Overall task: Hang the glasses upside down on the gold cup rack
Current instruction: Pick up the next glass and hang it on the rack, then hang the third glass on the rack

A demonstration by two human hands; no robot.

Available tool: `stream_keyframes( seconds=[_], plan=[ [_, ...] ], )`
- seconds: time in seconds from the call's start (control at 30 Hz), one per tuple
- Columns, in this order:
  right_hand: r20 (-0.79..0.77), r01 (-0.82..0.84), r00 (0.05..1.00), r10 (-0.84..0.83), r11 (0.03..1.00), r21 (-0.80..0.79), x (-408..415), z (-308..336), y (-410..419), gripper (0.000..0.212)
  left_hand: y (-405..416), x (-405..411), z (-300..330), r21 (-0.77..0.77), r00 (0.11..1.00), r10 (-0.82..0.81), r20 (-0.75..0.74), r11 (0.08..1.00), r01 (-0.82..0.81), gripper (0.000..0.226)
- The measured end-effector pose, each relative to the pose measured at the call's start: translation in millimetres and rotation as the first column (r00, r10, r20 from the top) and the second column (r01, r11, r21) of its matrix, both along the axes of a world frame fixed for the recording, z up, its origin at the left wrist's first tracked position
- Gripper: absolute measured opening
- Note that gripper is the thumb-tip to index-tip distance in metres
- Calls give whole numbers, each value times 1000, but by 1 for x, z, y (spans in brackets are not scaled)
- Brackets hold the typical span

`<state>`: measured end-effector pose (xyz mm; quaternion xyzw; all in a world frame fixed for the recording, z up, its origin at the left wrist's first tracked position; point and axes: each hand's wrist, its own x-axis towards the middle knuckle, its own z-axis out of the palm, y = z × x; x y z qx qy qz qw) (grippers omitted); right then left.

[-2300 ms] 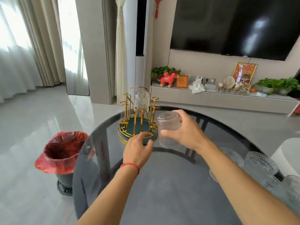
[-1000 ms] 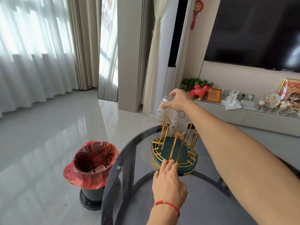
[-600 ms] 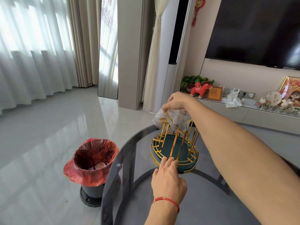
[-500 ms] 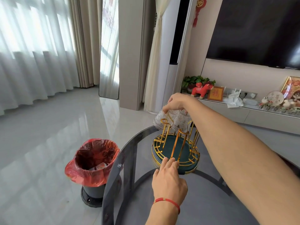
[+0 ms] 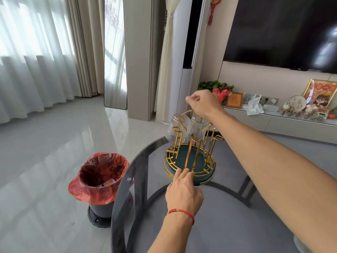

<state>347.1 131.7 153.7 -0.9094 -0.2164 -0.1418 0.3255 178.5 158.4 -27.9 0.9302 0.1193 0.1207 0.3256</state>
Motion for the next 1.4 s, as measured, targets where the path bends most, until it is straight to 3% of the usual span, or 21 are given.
stream_keyframes(
  seconds=[0.1,0.23,0.33,0.43,0.53,0.7,0.87,1.0,1.13,1.23,1.27,1.33,1.4],
  plan=[
    [66,14,998,-21,995,103,-44,-8,-47,33,-5,-8,8,-25,996,46,75,999,-44,47],
    [84,38,995,-44,997,70,-126,-46,-123,24,-20,-22,20,8,981,21,191,1000,-23,45],
    [100,95,991,-91,995,-35,-179,-87,-175,18,-43,-34,24,48,967,-164,197,986,157,46],
    [149,190,975,-167,969,-157,-219,-118,-218,14,-53,-55,20,146,905,-401,146,913,381,57],
    [203,306,943,-265,929,-210,-239,-124,-261,13,-59,-69,19,142,874,-468,127,881,451,65],
    [104,504,858,-502,790,-349,-250,-116,-314,39,-82,-76,17,14,864,-491,115,870,493,57],
    [60,413,874,-481,674,-613,-229,-136,-320,80,-91,-81,11,-38,867,-498,20,866,499,54],
    [116,447,857,-502,611,-654,-209,-136,-319,84,-96,-84,10,-49,872,-489,-17,871,488,52],
    [89,454,866,-493,698,-553,-214,-131,-301,79,-106,-87,17,-98,913,-404,52,908,407,43],
    [-69,351,926,-370,915,-200,-225,-129,-283,81,-117,-87,28,-397,950,-311,39,867,301,33],
    [-133,310,940,-314,950,-46,-229,-126,-278,79,-120,-86,31,-558,956,-292,-22,797,230,38],
    [-253,250,947,-199,950,186,-234,-122,-268,72,-121,-84,34,-831,927,-320,-193,556,19,51],
    [-357,226,929,-98,914,337,-239,-123,-256,72,-115,-81,32,-952,891,-396,-222,287,-109,58]
  ],
)
